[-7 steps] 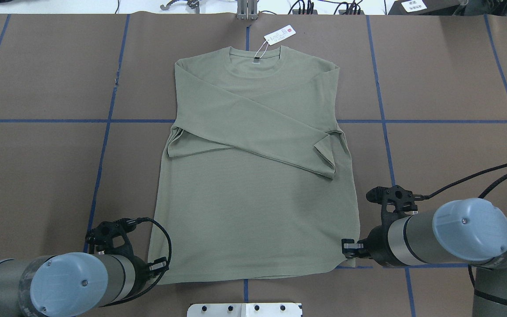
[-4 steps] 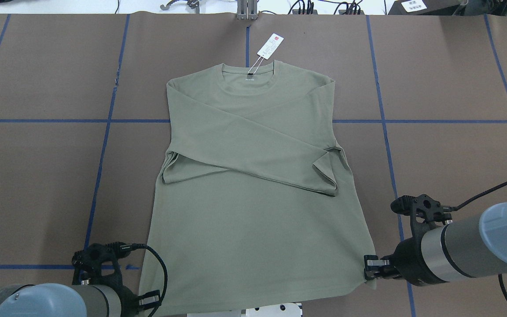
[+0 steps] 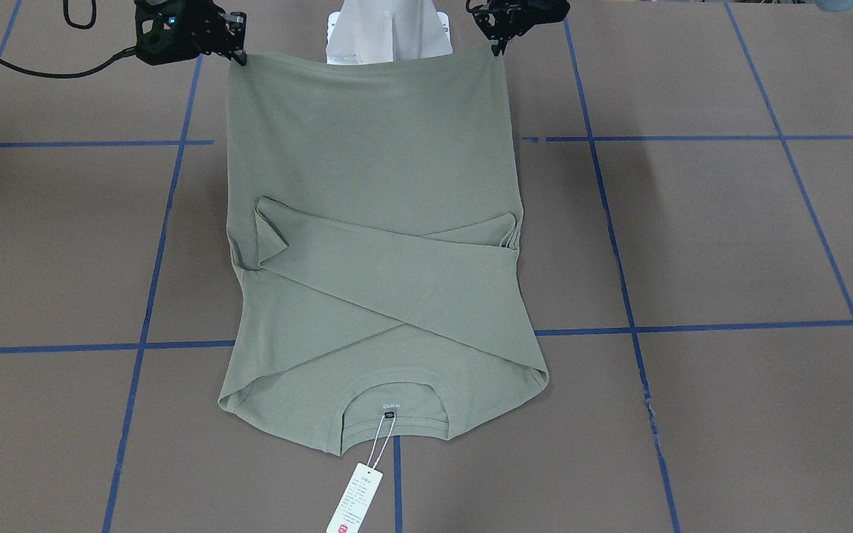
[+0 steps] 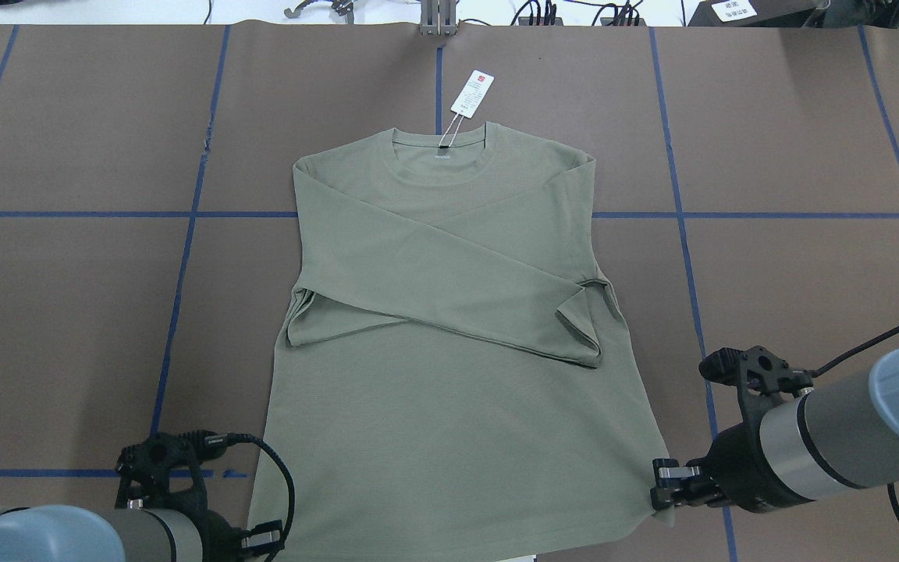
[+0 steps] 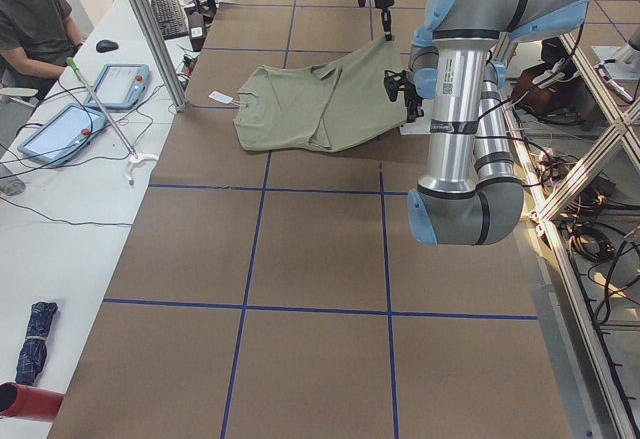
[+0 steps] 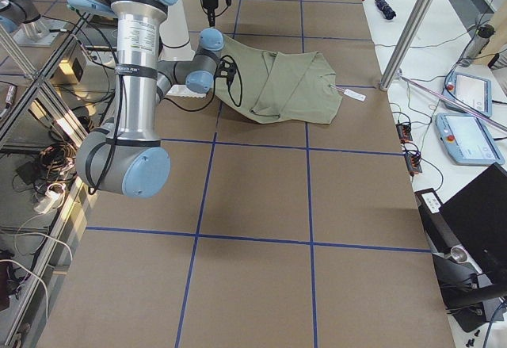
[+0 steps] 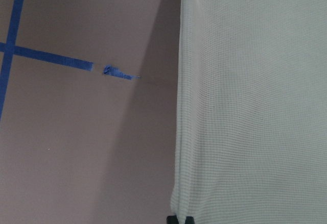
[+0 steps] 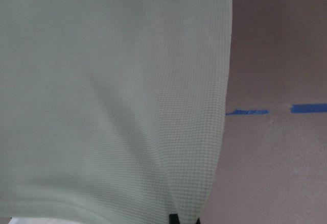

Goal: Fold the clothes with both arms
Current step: 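Lift the hem with both grippers and fold it toward the collar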

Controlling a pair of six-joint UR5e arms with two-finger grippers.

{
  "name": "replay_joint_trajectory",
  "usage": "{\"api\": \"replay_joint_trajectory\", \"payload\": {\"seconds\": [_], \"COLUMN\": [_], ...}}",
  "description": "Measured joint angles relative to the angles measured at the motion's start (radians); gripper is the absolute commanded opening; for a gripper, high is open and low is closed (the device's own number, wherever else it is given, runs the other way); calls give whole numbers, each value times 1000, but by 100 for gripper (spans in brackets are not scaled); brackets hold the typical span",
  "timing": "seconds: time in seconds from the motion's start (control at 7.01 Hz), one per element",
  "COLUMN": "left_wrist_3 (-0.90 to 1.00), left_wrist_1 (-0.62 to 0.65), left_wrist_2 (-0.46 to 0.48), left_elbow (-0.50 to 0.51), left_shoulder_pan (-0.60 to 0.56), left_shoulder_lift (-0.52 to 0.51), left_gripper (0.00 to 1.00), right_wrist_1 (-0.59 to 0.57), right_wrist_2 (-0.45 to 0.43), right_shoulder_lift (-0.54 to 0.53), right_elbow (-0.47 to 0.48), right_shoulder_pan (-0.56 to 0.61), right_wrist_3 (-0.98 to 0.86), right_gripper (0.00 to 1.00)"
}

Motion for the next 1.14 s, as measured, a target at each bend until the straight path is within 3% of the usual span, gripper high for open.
{"api": "replay_joint_trajectory", "payload": {"seconds": [0.29, 0.71, 1.14], "left_wrist_3": [103, 291, 384], "left_wrist_1": [0, 0, -37], "left_wrist_2": [-2, -43, -79], "left_elbow": [3, 52, 266], "left_shoulder_pan": [-107, -335, -514], "left_shoulder_lift": [-8, -65, -208], "left_gripper": [0, 0, 0], "right_wrist_1": [0, 1, 0], "right_wrist_2": [6, 17, 10], "right_shoulder_lift": [54, 225, 453], "right_elbow": [-56, -213, -466], "right_shoulder_pan": [112, 313, 447], "right_wrist_3": [-9, -13, -19], "right_gripper": [0, 0, 0]}}
